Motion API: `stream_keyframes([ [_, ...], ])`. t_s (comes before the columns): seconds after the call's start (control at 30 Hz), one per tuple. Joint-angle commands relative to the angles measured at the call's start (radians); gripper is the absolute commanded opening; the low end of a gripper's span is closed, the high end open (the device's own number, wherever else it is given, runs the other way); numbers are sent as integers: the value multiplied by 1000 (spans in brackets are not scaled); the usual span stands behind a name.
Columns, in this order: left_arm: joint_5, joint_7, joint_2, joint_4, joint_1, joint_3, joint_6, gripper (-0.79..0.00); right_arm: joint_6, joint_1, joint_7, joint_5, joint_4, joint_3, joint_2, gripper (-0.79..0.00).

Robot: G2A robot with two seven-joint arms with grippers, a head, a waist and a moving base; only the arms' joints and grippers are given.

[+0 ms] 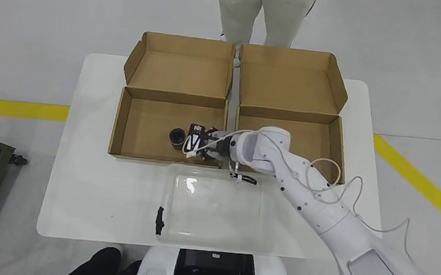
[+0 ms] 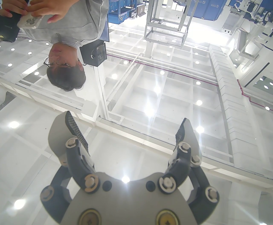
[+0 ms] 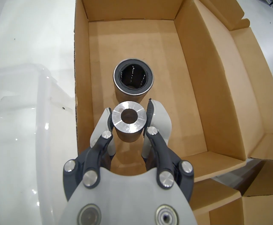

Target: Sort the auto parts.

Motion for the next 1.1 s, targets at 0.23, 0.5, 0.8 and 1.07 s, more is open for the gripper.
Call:
stream_keyframes([
  [0.23,0,0,0,0,0,0,0,0,0,19,10,-10,23,-1,-12,-326],
  [0.5,0,0,0,0,0,0,0,0,-5,3,11,3,-54,55,0,-108],
  [0.8,0,0,0,0,0,0,0,0,-28,-108,77,47,-340,207,49,0],
  [1.07,0,0,0,0,0,0,0,0,-53,-269,98,135,-538,358,92,0],
])
